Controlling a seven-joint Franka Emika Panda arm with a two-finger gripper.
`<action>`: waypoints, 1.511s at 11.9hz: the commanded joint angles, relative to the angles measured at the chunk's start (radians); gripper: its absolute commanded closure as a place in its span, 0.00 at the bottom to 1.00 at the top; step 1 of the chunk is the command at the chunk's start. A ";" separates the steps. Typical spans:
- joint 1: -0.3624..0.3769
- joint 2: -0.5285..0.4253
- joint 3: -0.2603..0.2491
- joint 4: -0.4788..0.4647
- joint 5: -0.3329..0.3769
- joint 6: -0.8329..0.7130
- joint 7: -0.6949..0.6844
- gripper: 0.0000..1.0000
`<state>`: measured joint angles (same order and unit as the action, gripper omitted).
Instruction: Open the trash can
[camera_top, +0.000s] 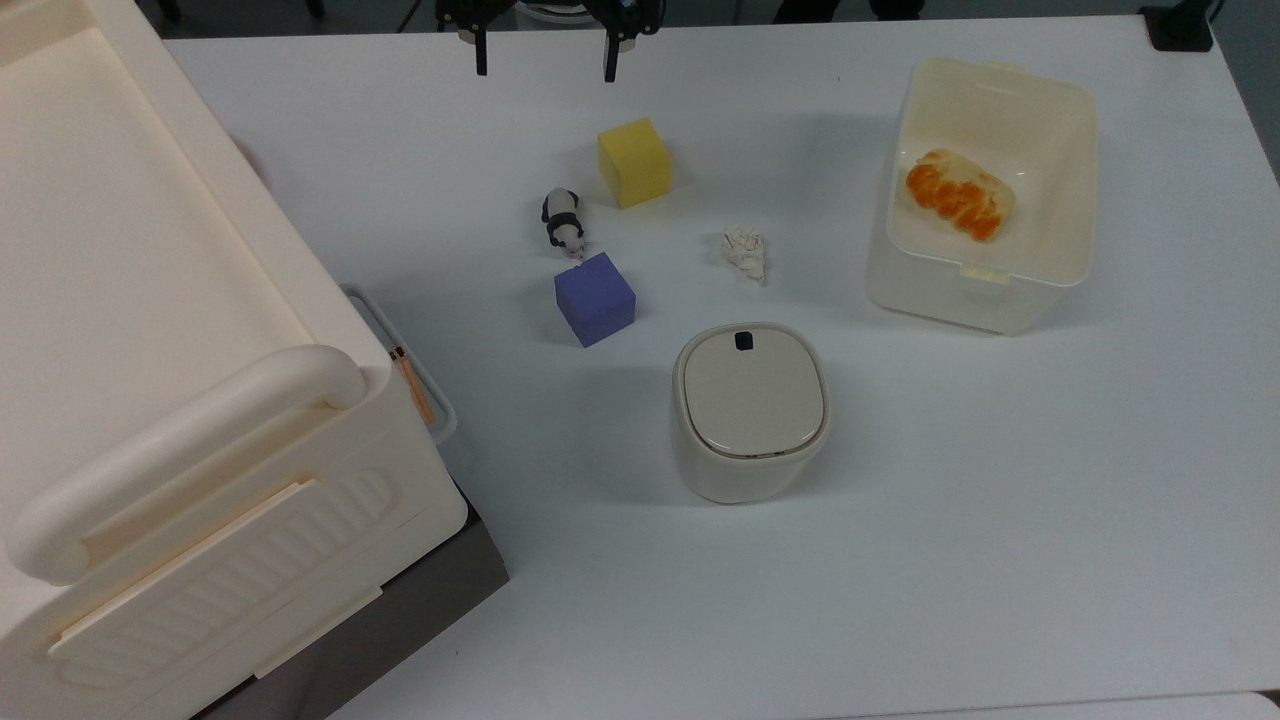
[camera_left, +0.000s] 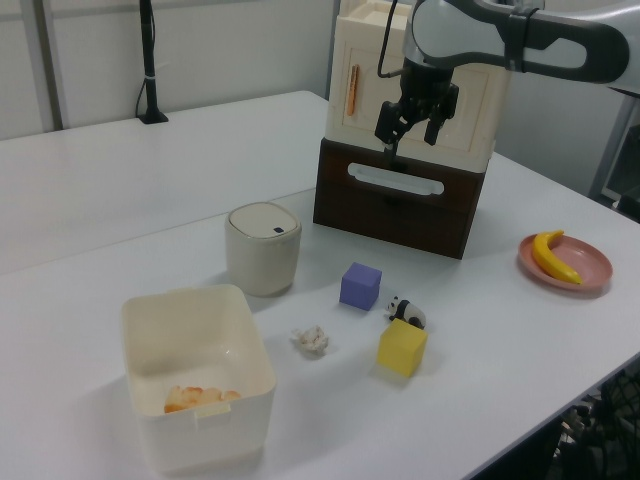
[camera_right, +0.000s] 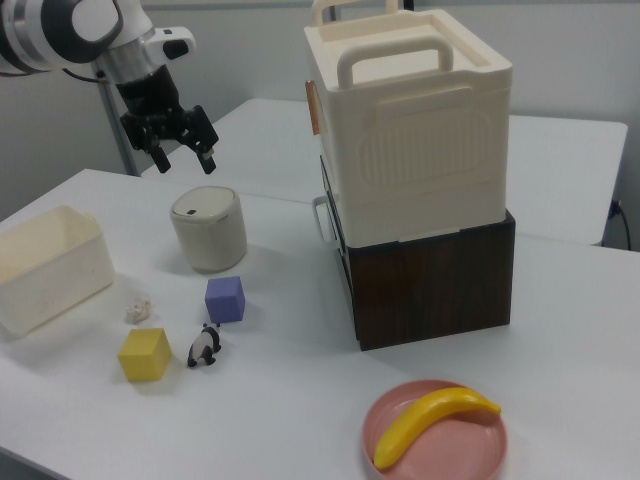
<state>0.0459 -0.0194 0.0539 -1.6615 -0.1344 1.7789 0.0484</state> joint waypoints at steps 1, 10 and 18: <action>0.014 0.003 0.000 0.016 0.007 -0.062 0.016 0.00; 0.011 0.015 -0.002 0.017 0.007 -0.091 -0.015 0.00; 0.012 0.036 -0.002 0.020 0.006 -0.107 -0.012 0.00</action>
<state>0.0522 0.0026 0.0548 -1.6614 -0.1344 1.7039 0.0457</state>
